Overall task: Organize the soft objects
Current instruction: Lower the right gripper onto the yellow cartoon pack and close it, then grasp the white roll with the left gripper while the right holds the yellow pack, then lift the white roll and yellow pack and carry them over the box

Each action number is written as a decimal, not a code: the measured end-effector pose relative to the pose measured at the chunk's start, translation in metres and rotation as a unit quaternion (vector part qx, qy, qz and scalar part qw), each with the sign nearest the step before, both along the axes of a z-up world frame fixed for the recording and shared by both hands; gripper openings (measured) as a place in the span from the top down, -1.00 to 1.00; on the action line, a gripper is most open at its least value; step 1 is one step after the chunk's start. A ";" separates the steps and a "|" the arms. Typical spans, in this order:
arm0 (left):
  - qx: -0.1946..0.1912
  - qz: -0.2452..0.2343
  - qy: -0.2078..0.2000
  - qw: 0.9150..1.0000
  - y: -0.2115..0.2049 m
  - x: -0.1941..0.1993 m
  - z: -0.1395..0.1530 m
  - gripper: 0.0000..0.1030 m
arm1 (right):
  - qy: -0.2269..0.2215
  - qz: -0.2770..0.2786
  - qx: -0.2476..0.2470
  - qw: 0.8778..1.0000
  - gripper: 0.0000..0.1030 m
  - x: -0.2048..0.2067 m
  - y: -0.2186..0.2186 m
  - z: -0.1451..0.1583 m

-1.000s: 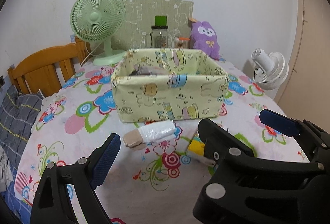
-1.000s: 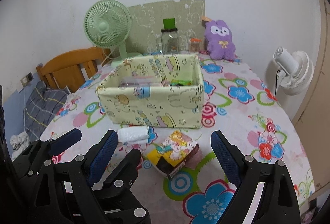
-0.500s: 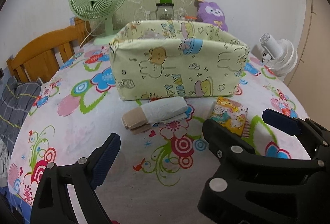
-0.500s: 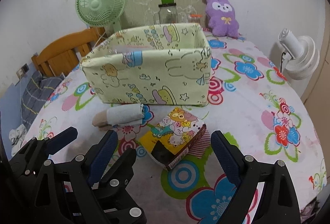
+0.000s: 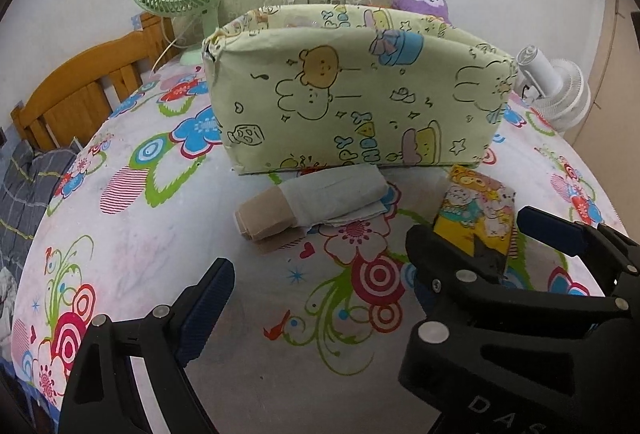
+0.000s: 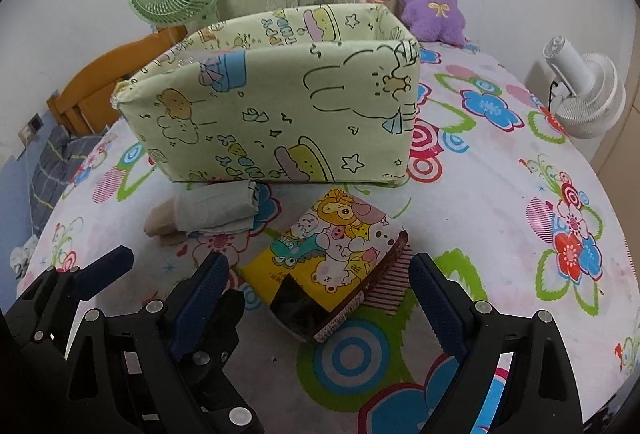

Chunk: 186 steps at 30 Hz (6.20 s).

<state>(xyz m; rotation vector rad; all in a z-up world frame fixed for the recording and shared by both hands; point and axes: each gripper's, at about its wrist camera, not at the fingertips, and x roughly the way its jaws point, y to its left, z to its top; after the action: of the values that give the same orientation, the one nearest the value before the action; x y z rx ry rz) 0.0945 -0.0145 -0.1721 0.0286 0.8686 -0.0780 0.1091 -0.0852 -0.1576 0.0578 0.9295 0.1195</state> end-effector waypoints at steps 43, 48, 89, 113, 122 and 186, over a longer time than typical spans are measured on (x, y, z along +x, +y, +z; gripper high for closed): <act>0.058 -0.084 0.000 0.995 -0.006 0.047 0.005 -0.79 | 0.026 -0.037 0.022 0.999 -0.22 0.026 -0.006 0.008; 0.053 -0.097 0.004 0.994 -0.011 0.056 0.000 -0.72 | 0.030 -0.048 0.022 0.998 -0.22 0.026 -0.012 0.006; -0.020 -0.032 0.027 0.999 -0.019 0.007 0.006 0.52 | 0.019 -0.009 0.019 1.000 -0.23 -0.001 -0.009 0.011; -0.027 -0.027 -0.031 0.999 -0.018 -0.024 0.056 0.76 | -0.036 -0.001 0.021 0.999 -0.23 -0.030 -0.010 0.060; -0.025 -0.031 -0.059 0.997 -0.019 -0.032 0.085 0.76 | -0.067 0.001 0.019 0.998 -0.23 -0.038 -0.011 0.091; -0.037 -0.011 -0.107 0.994 -0.007 0.084 0.126 0.76 | -0.132 0.010 0.023 0.991 -0.23 0.083 -0.005 0.135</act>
<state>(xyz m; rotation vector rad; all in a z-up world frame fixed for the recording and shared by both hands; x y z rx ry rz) 0.1788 -0.0210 -0.0458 -0.0225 0.6508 -0.1263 0.1917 -0.0899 -0.0231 0.0736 0.6627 0.1642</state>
